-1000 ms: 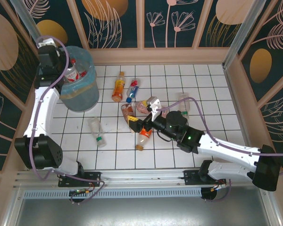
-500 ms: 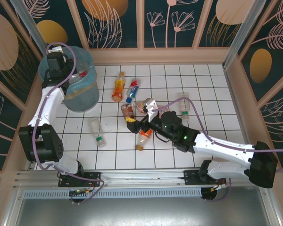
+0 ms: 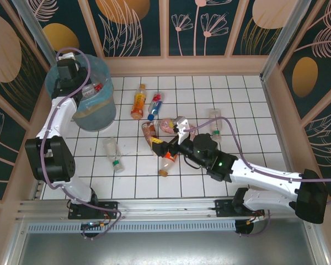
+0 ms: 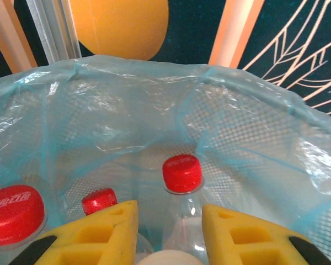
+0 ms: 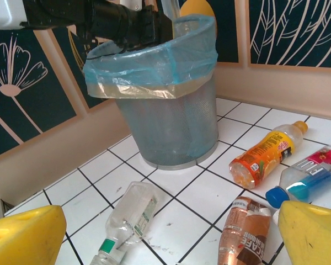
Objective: Put the plastic bottles in the bin
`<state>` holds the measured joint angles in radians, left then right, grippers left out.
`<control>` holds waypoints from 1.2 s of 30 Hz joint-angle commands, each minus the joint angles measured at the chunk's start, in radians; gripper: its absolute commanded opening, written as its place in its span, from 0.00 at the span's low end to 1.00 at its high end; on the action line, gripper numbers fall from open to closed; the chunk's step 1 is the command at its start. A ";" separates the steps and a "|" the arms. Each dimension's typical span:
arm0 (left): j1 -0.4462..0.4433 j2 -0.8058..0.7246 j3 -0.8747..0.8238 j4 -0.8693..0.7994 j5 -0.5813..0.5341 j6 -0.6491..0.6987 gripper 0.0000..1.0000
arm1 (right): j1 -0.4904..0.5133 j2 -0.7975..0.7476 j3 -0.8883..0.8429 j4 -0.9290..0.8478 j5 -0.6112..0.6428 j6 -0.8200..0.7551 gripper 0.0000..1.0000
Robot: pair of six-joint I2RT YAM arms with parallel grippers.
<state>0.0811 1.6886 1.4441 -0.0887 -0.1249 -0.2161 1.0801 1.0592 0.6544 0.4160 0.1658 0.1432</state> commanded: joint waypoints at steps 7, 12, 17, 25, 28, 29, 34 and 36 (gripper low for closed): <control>0.006 0.031 -0.104 -0.078 0.258 0.117 0.00 | 0.006 -0.037 -0.025 0.048 0.040 0.038 0.99; 0.006 -0.070 -0.141 0.048 0.385 0.146 0.00 | 0.006 -0.026 -0.003 0.039 0.022 0.029 0.99; 0.005 -0.155 -0.208 0.201 0.459 0.144 0.00 | 0.006 0.000 0.026 0.024 0.006 0.007 0.99; 0.005 -0.233 -0.352 0.361 0.372 0.230 0.00 | 0.005 0.053 0.036 0.043 -0.023 0.015 0.99; 0.006 -0.218 -0.385 0.353 0.302 0.241 0.00 | 0.004 0.066 0.039 0.046 -0.026 0.018 0.99; 0.005 -0.207 -0.391 0.341 0.281 0.242 0.00 | 0.004 0.068 0.040 0.045 -0.027 0.017 0.99; 0.006 -0.158 -0.374 0.259 0.234 0.207 0.00 | 0.004 0.069 0.038 0.049 -0.026 0.016 0.99; 0.006 -0.137 -0.362 0.222 0.241 0.195 0.00 | 0.004 0.065 0.032 0.049 -0.020 0.020 0.99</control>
<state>0.0822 1.4826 1.0996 0.2832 0.1703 -0.0391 1.0801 1.1286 0.6632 0.4229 0.1406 0.1627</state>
